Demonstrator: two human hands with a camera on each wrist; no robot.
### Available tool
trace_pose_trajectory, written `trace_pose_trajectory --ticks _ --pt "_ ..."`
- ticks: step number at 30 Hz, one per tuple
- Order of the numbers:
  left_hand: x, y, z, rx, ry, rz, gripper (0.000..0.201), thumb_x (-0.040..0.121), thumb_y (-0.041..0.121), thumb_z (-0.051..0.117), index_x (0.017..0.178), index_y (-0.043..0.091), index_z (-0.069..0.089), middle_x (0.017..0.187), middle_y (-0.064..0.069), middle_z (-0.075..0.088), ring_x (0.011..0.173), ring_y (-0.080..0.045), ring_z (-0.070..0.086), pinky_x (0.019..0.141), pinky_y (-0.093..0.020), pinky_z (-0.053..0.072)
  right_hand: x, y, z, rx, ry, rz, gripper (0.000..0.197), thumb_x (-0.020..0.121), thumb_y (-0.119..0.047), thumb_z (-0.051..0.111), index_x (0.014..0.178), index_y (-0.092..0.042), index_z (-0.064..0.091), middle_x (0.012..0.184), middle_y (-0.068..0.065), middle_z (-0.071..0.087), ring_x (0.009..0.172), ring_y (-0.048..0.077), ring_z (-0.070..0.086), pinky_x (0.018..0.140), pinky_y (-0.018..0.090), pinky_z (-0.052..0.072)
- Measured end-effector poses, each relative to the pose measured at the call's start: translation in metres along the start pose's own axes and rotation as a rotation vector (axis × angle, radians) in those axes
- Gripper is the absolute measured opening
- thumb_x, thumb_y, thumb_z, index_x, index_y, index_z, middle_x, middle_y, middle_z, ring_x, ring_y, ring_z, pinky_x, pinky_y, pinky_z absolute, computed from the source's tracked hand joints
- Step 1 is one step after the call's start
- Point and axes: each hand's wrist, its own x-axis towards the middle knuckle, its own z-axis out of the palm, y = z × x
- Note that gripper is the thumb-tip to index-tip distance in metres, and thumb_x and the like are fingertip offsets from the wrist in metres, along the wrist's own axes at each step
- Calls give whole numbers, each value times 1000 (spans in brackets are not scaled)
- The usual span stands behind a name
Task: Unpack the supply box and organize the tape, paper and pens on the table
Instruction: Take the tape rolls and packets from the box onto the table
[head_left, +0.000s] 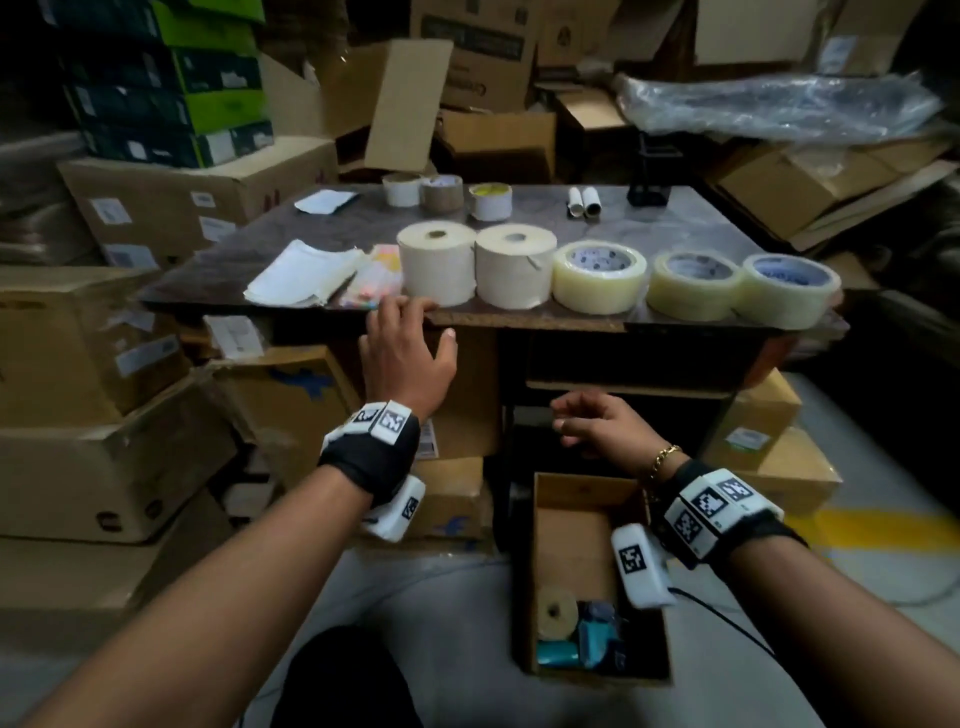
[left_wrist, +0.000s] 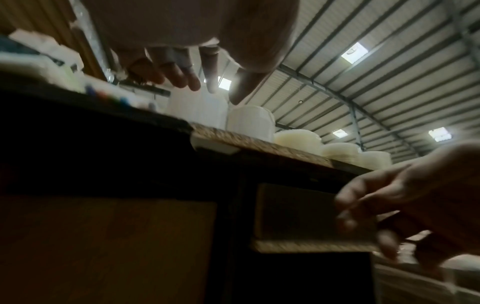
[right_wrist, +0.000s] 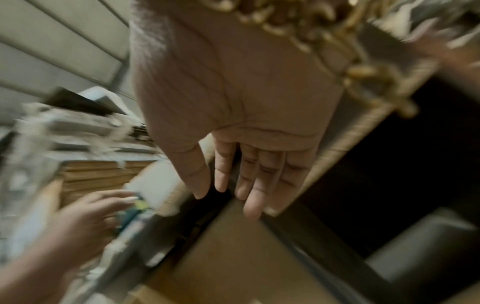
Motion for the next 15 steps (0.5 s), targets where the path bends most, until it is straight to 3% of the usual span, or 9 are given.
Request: trace_pose_trajectory --ticks 2,4,7,10,13,15 --pt "-38 3 24 -86 -57 16 32 80 37 59 110 24 59 116 -4 53 110 -26 49 90 -41 43 0 29 -2 -1 13 55 20 90 -6 63 108 -15 61 84 -4 63 69 9 59 56 19 45" --pt "-77 3 56 -146 -217 35 31 81 36 58 110 26 59 115 -3 53 107 -26 51 90 -41 45 0 64 -4 13 49 115 19 90 -2 60 104 -13 61 84 -1 64 71 10 59 57 16 47" --pt "-137 -3 112 -161 -558 29 32 82 35 61 112 27 56 117 -2 52 109 -26 52 89 -42 47 1 131 -7 -7 94 209 17 85 -4 63 90 -20 64 84 2 65 81 21 58 72 34 46" --pt "-189 -13 169 -158 -862 -95 38 83 39 64 117 24 57 123 -6 51 116 -30 50 96 -42 44 -7 200 -9 -39 147 337 14 84 -4 67 93 -15 64 92 2 64 83 16 58 78 26 47" --pt "-235 -26 217 -84 -1097 -248 44 86 39 64 125 21 53 133 -9 46 122 -30 48 102 -36 41 -18 260 -8 -91 178 506 20 82 -9 68 101 -13 66 102 11 68 92 26 63 85 36 53" --pt "-263 -35 242 -10 -1200 -306 50 85 42 64 130 24 49 137 -8 41 124 -31 46 104 -37 39 -21 295 -7 -181 159 588 21 78 -16 69 98 -14 68 98 13 68 87 27 63 79 33 51"
